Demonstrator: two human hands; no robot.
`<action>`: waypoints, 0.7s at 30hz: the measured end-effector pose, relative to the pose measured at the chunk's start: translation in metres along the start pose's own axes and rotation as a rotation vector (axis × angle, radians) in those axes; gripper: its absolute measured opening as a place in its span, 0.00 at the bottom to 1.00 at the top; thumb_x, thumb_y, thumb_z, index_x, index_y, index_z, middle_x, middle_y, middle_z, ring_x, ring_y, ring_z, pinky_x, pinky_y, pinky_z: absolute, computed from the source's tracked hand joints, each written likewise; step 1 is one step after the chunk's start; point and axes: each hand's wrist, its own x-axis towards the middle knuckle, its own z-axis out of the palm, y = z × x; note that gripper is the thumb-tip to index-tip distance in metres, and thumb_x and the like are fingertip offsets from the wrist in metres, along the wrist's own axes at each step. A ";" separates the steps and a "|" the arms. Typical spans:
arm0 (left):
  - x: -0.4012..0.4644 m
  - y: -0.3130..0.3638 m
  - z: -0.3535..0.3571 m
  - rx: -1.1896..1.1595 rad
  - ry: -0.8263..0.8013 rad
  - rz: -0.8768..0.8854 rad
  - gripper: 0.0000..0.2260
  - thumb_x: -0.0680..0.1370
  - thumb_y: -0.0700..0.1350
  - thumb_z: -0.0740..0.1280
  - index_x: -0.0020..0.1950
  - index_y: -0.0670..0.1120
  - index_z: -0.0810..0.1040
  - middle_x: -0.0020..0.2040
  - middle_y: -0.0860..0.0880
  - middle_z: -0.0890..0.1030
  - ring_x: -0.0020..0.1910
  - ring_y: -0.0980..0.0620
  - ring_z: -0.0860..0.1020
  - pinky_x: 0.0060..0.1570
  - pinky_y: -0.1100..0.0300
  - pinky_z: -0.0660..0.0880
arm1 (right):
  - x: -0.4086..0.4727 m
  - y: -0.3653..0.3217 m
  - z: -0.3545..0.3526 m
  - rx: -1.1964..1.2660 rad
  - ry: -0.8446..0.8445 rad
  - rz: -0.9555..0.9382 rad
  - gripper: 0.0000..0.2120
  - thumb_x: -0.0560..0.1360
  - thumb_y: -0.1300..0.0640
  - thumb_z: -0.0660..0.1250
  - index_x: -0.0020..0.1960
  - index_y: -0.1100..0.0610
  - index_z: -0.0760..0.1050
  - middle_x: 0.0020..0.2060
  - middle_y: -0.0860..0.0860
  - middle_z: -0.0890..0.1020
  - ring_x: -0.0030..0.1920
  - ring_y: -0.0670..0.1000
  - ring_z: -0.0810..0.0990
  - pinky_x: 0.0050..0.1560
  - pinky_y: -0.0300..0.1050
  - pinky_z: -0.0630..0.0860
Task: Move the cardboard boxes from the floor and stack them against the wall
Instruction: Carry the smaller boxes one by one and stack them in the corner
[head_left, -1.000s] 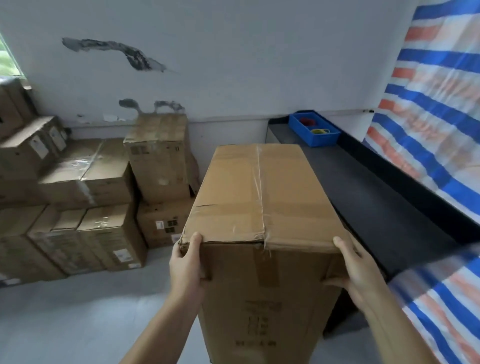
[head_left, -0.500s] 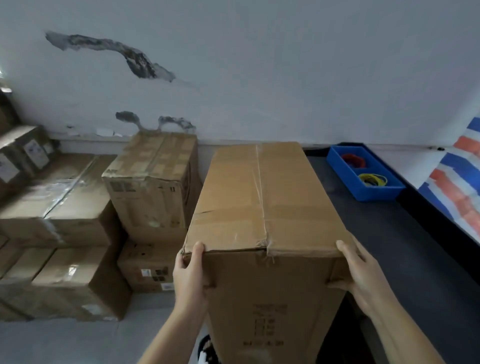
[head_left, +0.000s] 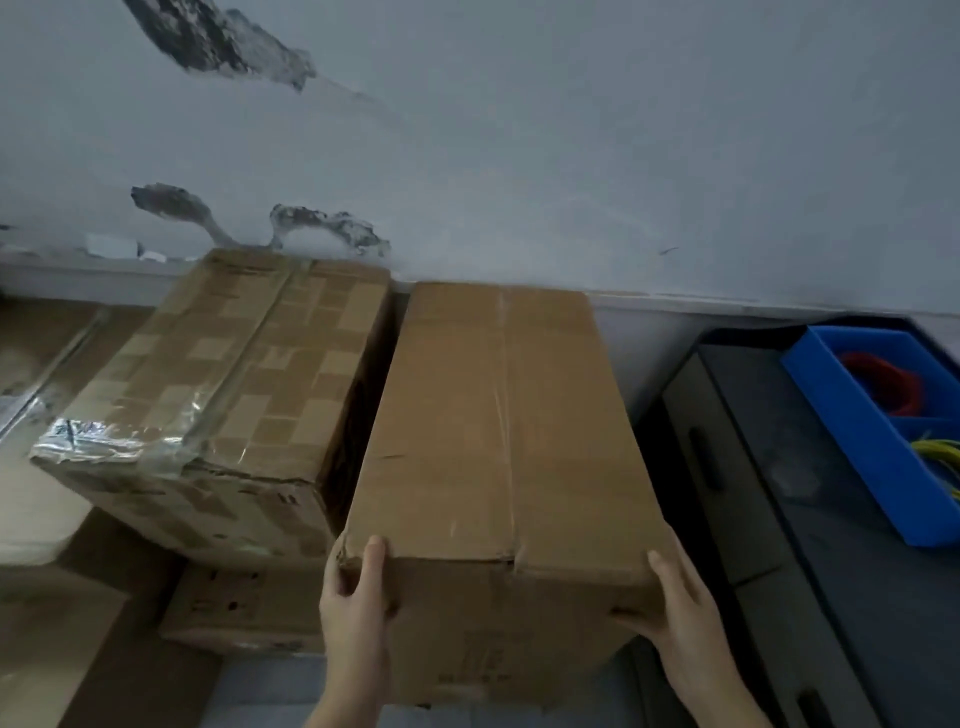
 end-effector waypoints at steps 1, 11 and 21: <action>0.012 -0.011 0.002 0.002 0.034 -0.012 0.18 0.78 0.47 0.65 0.68 0.50 0.69 0.59 0.48 0.71 0.54 0.47 0.71 0.55 0.45 0.74 | 0.013 0.007 0.005 0.026 0.033 0.016 0.22 0.79 0.54 0.61 0.71 0.41 0.65 0.70 0.47 0.68 0.65 0.58 0.71 0.55 0.61 0.76; 0.070 -0.080 0.003 0.125 0.221 0.000 0.17 0.78 0.47 0.65 0.67 0.50 0.68 0.60 0.48 0.71 0.61 0.46 0.70 0.65 0.42 0.69 | 0.051 0.062 0.018 -0.017 0.163 0.006 0.20 0.80 0.61 0.60 0.70 0.50 0.69 0.59 0.54 0.76 0.51 0.57 0.76 0.62 0.55 0.71; 0.044 -0.064 -0.017 0.222 0.106 -0.097 0.25 0.79 0.51 0.62 0.74 0.50 0.58 0.72 0.46 0.64 0.68 0.43 0.66 0.66 0.44 0.66 | 0.028 0.056 -0.001 -0.273 -0.085 0.015 0.27 0.76 0.47 0.62 0.74 0.45 0.62 0.66 0.50 0.73 0.63 0.53 0.73 0.65 0.55 0.71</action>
